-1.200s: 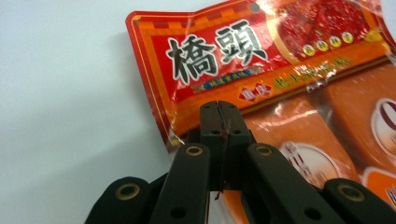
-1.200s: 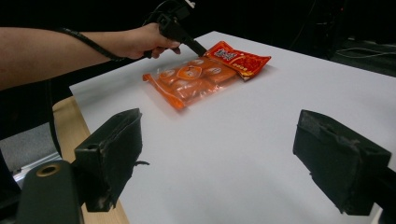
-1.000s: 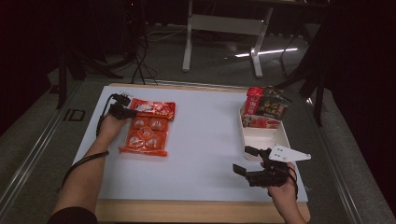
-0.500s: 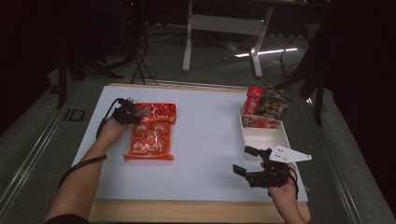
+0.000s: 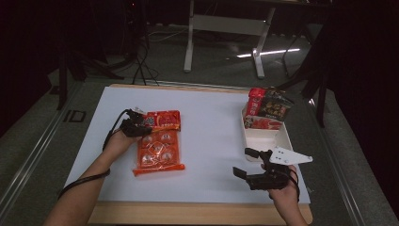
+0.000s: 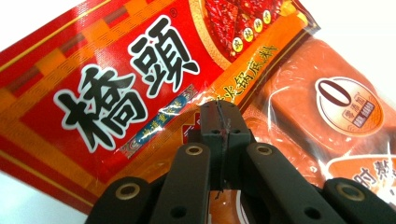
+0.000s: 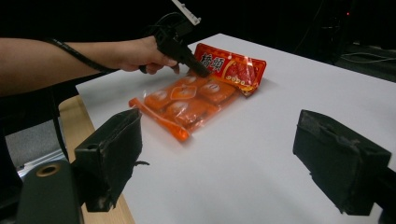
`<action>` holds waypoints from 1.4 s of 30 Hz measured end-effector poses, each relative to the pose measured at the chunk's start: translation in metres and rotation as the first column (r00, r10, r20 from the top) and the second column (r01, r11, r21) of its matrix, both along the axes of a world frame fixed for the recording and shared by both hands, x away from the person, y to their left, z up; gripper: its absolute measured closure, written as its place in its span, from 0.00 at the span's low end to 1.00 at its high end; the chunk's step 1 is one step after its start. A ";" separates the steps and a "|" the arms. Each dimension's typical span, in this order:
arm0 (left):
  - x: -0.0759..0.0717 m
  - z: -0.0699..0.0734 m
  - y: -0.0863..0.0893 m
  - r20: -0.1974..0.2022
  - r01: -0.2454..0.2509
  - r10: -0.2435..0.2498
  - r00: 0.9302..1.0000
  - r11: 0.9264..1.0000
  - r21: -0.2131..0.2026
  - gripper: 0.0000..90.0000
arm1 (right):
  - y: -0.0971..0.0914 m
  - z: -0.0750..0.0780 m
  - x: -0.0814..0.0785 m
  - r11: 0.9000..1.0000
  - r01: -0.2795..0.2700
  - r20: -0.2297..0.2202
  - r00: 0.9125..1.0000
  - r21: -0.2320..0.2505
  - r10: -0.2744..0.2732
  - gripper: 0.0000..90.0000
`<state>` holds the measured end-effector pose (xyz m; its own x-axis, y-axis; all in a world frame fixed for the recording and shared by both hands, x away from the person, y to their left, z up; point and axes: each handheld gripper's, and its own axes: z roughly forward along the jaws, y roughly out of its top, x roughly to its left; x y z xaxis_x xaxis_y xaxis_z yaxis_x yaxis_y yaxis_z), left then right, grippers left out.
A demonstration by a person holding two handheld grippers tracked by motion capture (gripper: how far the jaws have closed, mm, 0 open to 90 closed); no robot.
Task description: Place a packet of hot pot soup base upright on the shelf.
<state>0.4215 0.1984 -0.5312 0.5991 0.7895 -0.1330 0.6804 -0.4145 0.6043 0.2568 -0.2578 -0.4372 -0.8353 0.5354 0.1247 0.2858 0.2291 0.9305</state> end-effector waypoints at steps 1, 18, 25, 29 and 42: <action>-0.002 0.000 -0.001 -0.006 0.010 -0.010 1.000 1.000 -0.002 1.00 | 0.000 0.000 0.000 1.000 0.000 -0.002 1.000 0.000 0.000 0.17; -0.040 0.001 -0.042 -0.030 0.144 -0.145 0.989 0.989 -0.022 1.00 | 0.004 0.001 -0.001 1.000 -0.009 -0.003 1.000 -0.010 0.009 0.17; -0.051 0.000 -0.067 -0.027 0.206 -0.208 0.978 0.978 -0.041 1.00 | 0.004 0.000 -0.001 1.000 -0.009 -0.003 1.000 -0.011 0.009 0.17; -0.048 -0.002 -0.067 -0.027 0.205 -0.208 0.978 0.975 -0.089 1.00 | 0.004 0.000 -0.001 1.000 -0.010 -0.003 1.000 -0.011 0.010 0.17; -0.055 0.022 -0.044 0.022 0.190 -0.190 0.982 0.964 -0.184 0.75 | 0.000 0.000 0.000 1.000 0.007 0.004 1.000 -0.011 -0.007 0.17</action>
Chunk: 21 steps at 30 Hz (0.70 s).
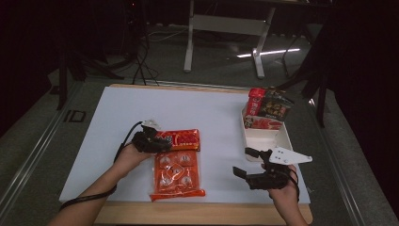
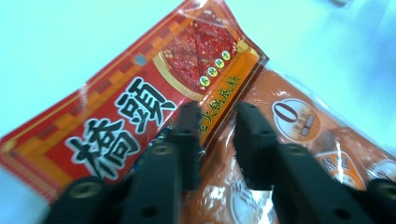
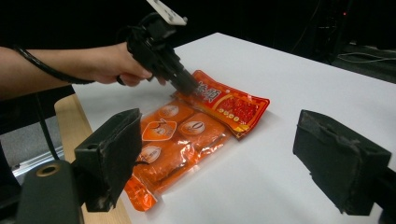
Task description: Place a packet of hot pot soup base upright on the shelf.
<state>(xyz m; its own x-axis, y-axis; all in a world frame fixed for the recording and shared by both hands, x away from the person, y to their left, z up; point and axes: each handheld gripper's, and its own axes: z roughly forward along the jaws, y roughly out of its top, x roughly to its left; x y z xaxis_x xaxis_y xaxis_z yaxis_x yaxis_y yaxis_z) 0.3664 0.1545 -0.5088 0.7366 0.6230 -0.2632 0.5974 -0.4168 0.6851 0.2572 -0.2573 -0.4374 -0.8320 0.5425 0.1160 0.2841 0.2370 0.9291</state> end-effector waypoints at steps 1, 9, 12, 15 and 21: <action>-0.001 0.002 0.003 0.004 -0.005 0.005 1.000 1.000 -0.003 0.73 | 0.000 0.000 0.000 1.000 0.000 0.003 1.000 -0.004 0.000 0.17; -0.012 0.016 0.022 0.027 -0.040 0.041 0.999 0.999 -0.029 0.66 | 0.003 0.001 -0.001 1.000 0.000 0.010 1.000 -0.015 0.000 0.17; -0.014 0.019 0.028 0.032 -0.061 0.062 0.998 0.997 -0.038 0.62 | 0.003 0.000 -0.001 1.000 -0.001 0.007 1.000 -0.018 0.001 0.17; -0.017 0.021 0.035 0.039 -0.082 0.084 0.996 0.996 -0.044 0.58 | 0.004 0.000 -0.001 1.000 0.000 0.009 1.000 -0.021 0.001 0.17; -0.023 0.020 0.050 0.054 -0.139 0.141 0.989 0.989 -0.042 0.51 | 0.004 0.000 -0.001 1.000 0.001 0.011 1.000 -0.021 -0.001 0.17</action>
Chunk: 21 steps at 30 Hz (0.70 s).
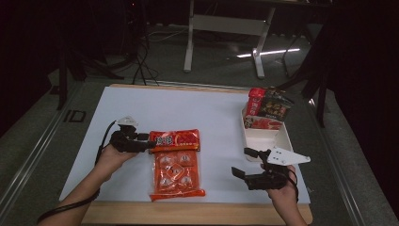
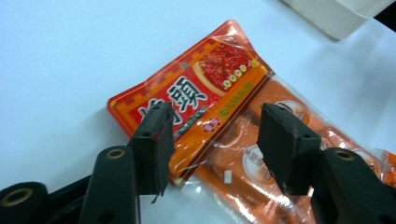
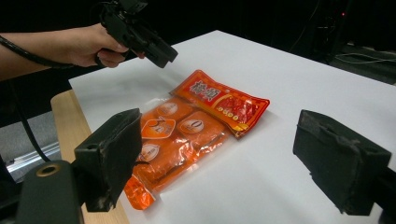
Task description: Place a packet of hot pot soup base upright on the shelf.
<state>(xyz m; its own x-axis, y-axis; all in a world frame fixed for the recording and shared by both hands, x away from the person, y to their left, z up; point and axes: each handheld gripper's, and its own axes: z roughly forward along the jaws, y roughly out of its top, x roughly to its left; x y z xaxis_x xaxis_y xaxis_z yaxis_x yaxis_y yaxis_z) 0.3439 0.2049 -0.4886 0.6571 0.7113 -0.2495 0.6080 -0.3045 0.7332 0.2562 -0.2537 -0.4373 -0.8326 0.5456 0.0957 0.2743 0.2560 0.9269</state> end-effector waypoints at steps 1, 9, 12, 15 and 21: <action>0.000 -0.001 0.002 -0.003 -0.005 0.005 1.000 1.000 -0.007 0.49 | 0.000 0.000 0.000 1.000 0.001 0.000 1.000 -0.002 -0.001 0.17; -0.002 -0.020 0.014 -0.018 -0.069 0.068 0.998 0.997 -0.028 0.47 | 0.001 0.000 -0.001 1.000 -0.001 0.005 1.000 -0.013 0.001 0.17; 0.002 -0.030 0.016 -0.037 -0.084 0.082 0.996 0.996 -0.033 0.47 | 0.001 -0.001 0.000 1.000 -0.002 0.007 1.000 -0.017 0.002 0.17; 0.009 -0.040 0.018 -0.062 -0.098 0.096 0.993 0.995 -0.035 0.46 | 0.001 -0.001 0.000 1.000 -0.001 0.008 1.000 -0.016 0.001 0.17; 0.025 -0.058 0.016 -0.111 -0.113 0.109 0.988 0.993 -0.024 0.48 | 0.000 -0.001 0.000 1.000 -0.002 0.007 1.000 -0.013 0.002 0.22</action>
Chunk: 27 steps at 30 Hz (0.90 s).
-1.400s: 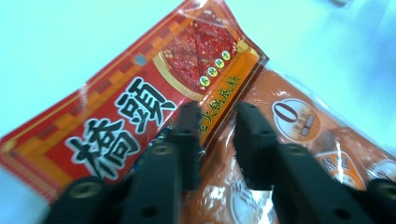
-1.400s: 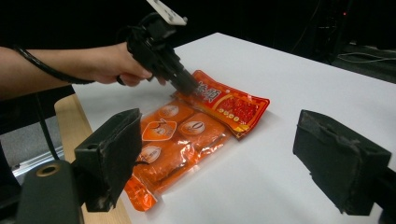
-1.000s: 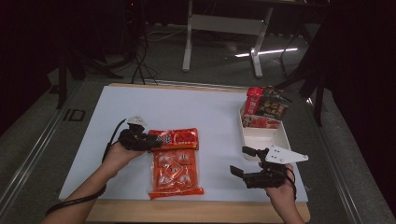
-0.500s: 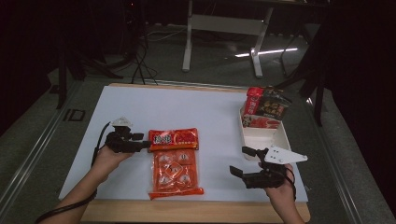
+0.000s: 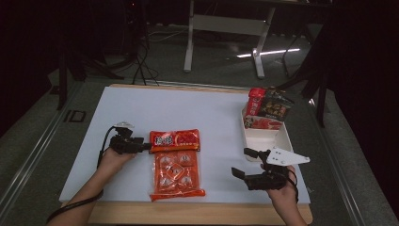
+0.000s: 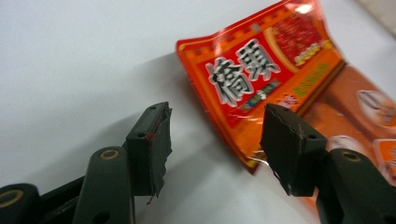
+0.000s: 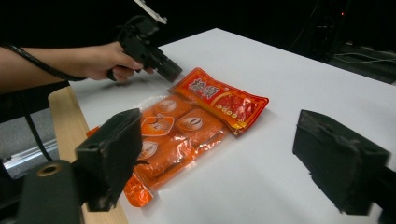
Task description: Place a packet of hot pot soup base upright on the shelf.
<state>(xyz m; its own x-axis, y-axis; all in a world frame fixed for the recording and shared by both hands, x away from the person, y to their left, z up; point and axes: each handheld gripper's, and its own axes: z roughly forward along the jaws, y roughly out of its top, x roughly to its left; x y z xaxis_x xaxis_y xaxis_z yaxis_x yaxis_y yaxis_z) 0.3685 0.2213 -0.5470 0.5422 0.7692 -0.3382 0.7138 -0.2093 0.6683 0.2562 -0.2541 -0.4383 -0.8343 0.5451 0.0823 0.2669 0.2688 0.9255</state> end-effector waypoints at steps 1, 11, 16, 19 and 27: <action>0.002 -0.002 0.000 -0.005 0.001 -0.001 1.000 1.000 0.003 0.48 | -0.001 0.000 0.000 1.000 -0.001 0.001 1.000 0.003 0.001 0.22; 0.005 -0.005 -0.014 -0.020 0.091 -0.091 0.996 0.995 -0.034 0.61 | 0.001 -0.004 0.006 0.999 -0.049 -0.010 0.999 -0.001 0.049 0.20; 0.006 -0.005 -0.023 -0.021 0.121 -0.121 0.992 0.992 -0.034 0.71 | 0.005 -0.006 0.007 0.998 -0.067 -0.052 0.996 -0.003 0.067 0.16; 0.007 -0.005 -0.025 -0.025 0.130 -0.131 0.991 0.991 -0.038 0.78 | 0.006 -0.006 0.009 0.998 -0.071 -0.102 0.992 0.003 0.070 0.16; 0.004 0.001 -0.033 0.005 0.105 -0.105 0.994 0.994 0.004 0.98 | 0.014 -0.003 0.013 0.997 -0.079 -0.083 0.994 -0.027 0.076 0.11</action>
<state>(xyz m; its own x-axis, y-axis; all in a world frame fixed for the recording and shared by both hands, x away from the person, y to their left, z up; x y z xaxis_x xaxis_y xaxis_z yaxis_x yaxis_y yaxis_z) 0.3726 0.1881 -0.5461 0.6217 0.7091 -0.3326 0.6845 -0.2855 0.6708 0.2696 -0.2400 -0.4415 -0.8653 0.4821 0.1368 0.3188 0.3190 0.8925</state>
